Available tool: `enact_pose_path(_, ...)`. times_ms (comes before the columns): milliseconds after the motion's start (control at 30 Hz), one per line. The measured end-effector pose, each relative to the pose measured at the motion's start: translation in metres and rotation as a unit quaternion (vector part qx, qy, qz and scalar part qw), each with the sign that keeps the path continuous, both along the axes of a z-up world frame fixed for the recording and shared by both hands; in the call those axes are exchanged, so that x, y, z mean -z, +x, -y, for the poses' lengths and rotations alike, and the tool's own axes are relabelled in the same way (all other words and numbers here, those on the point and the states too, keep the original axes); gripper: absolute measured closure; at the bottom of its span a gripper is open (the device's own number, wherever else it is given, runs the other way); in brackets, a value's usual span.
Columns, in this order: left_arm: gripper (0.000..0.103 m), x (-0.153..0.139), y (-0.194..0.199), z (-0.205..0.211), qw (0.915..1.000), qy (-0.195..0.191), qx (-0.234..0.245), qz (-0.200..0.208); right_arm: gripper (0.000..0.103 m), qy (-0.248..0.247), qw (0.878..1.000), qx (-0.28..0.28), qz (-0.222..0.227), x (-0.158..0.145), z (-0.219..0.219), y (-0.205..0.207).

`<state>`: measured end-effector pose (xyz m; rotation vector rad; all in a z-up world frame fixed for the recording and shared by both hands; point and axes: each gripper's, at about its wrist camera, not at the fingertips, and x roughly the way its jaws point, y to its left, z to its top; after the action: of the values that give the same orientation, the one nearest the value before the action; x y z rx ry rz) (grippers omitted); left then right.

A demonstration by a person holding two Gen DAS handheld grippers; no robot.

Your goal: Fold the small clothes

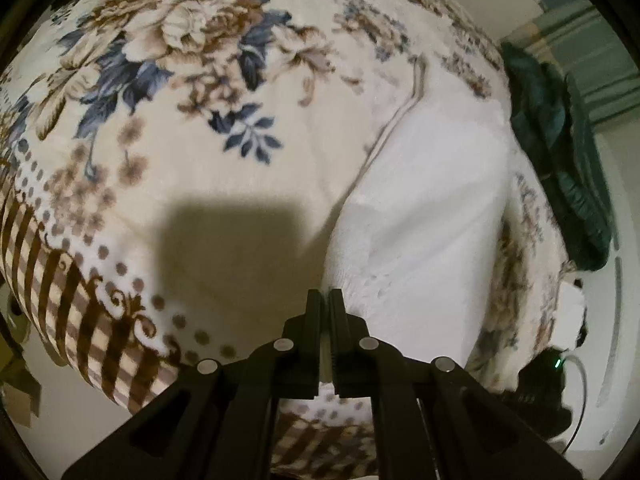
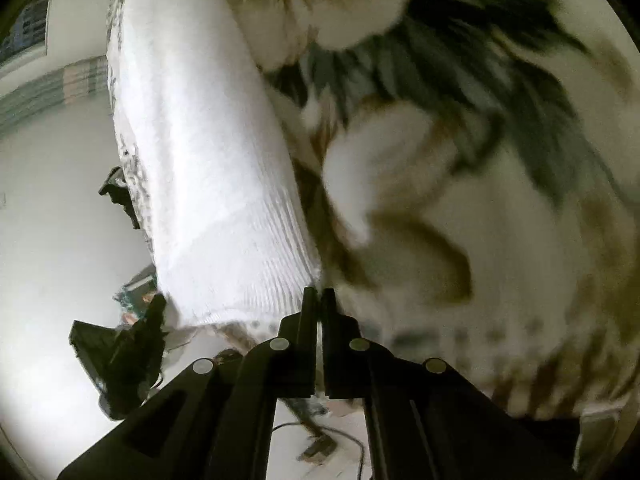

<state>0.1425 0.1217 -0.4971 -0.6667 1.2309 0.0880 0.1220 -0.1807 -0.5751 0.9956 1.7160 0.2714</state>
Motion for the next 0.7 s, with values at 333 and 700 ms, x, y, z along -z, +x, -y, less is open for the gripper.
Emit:
enact_pose_path(333,0.101,0.028,-0.001,0.003,0.9983,0.025,0.034,-0.041,0.102,-0.034,0.997,-0.059,-0.023,0.011,-0.023,0.003)
enact_pose_path(700,0.080,0.035,-0.031,-0.022,0.9983,-0.025,-0.013,-0.051,0.094,-0.046,0.990,-0.130,-0.021,0.013,-0.003,-0.015)
